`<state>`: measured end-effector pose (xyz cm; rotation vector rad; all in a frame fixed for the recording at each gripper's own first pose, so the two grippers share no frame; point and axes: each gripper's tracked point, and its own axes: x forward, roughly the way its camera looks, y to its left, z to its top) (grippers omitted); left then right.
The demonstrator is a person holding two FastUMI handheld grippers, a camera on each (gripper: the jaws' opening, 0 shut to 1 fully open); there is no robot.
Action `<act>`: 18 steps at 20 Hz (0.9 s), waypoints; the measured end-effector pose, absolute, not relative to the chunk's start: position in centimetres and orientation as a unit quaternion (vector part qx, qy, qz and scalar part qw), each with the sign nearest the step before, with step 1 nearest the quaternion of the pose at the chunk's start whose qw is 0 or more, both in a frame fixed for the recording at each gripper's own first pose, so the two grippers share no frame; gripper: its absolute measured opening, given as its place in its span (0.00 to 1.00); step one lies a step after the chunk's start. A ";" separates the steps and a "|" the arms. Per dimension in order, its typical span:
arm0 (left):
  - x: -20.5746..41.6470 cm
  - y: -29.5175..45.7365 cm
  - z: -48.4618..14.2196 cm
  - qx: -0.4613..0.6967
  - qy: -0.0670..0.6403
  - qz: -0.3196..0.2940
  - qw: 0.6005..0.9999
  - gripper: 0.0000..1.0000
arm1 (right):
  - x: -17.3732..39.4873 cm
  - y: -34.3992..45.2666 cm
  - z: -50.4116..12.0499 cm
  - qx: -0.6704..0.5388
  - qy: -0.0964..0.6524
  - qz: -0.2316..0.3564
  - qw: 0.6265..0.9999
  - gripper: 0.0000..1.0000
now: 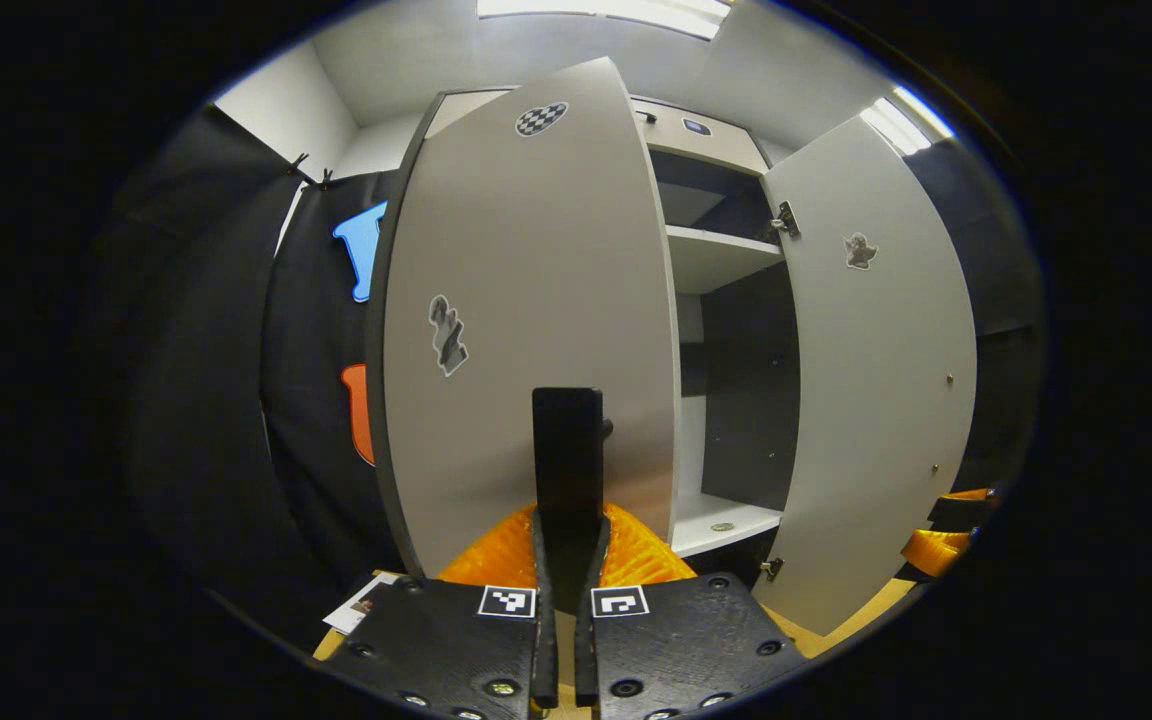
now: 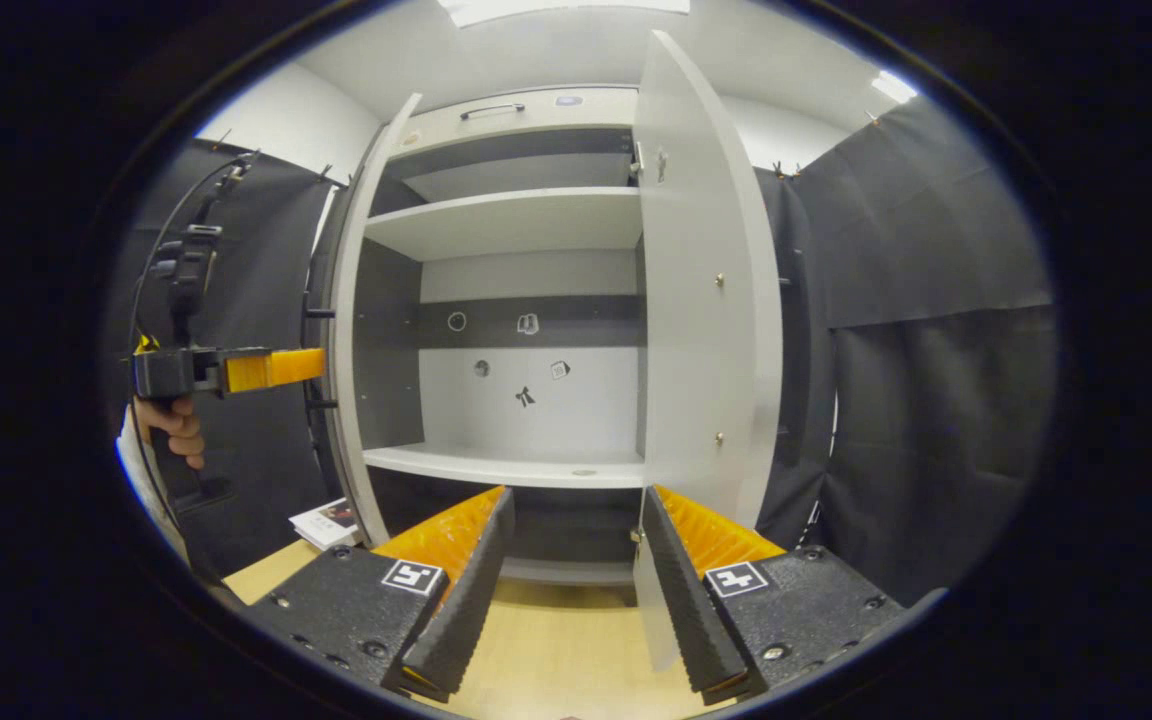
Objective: Open the right door of the double-door shoe cabinet with the right hand, and open the left door with the left hand.
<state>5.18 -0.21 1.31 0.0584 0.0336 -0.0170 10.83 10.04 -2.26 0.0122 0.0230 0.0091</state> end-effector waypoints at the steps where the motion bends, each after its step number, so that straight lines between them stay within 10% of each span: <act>1: 4.5 0.5 1.3 0.032 0.016 -0.004 0.999 0.06 | 11.0 10.2 -2.3 0.006 0.011 0.006 1.000 0.81; 18: -1.5 13.3 1.5 0.088 0.012 0.091 0.992 0.04 | 12.8 12.9 -1.4 -0.018 0.006 0.024 1.000 0.81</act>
